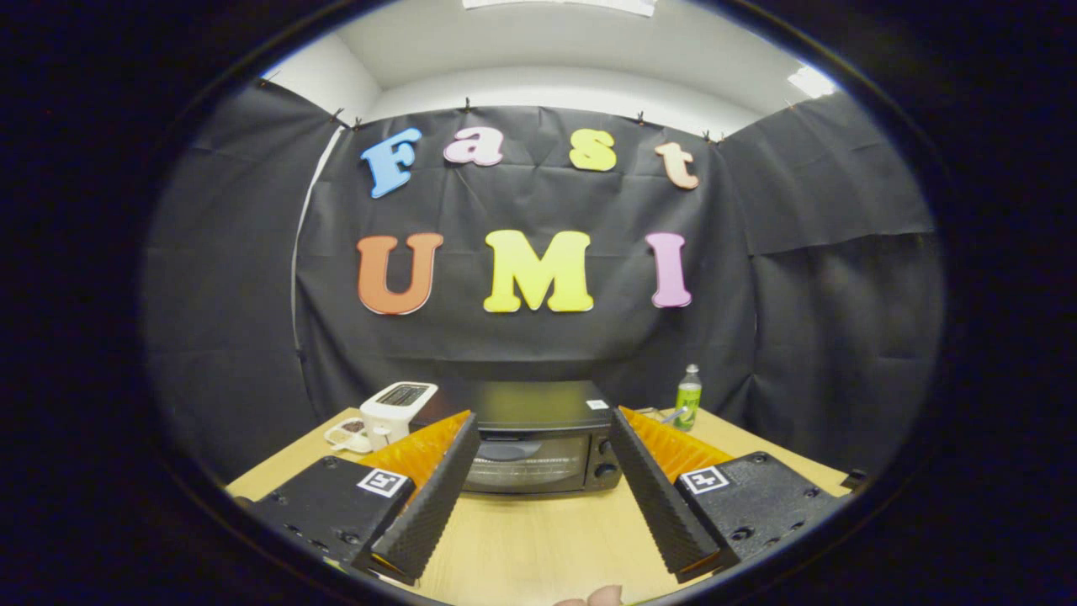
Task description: Open the toaster oven, put the food inside, and close the toaster oven door.
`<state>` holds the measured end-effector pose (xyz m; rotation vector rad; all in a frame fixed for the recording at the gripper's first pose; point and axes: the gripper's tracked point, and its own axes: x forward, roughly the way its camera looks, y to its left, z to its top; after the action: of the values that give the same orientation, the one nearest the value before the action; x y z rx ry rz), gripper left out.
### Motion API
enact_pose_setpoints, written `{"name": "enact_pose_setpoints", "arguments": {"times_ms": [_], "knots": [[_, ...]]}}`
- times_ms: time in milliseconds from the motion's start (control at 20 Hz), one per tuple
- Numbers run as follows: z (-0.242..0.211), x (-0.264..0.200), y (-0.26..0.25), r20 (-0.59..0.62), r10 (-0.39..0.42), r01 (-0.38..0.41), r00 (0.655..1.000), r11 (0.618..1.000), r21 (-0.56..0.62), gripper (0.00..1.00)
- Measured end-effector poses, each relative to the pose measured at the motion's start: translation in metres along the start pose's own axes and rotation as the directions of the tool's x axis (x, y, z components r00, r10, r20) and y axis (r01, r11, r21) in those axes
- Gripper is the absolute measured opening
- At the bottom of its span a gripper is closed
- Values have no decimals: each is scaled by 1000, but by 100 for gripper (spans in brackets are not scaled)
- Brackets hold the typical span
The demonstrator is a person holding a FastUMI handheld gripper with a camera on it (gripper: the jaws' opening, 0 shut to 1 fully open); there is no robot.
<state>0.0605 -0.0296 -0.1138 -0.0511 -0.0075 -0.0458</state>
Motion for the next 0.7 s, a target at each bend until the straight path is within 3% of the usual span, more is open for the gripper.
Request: {"name": "enact_pose_setpoints", "arguments": {"times_ms": [350, 550, 700], "knots": [[76, -29, -18, 97, 14, -18, 995, 999, 39, 100], [108, -48, -24, 131, 19, -20, 991, 1000, 4, 100], [116, -61, -7, 120, 92, -95, 989, 995, 20, 100]]}}
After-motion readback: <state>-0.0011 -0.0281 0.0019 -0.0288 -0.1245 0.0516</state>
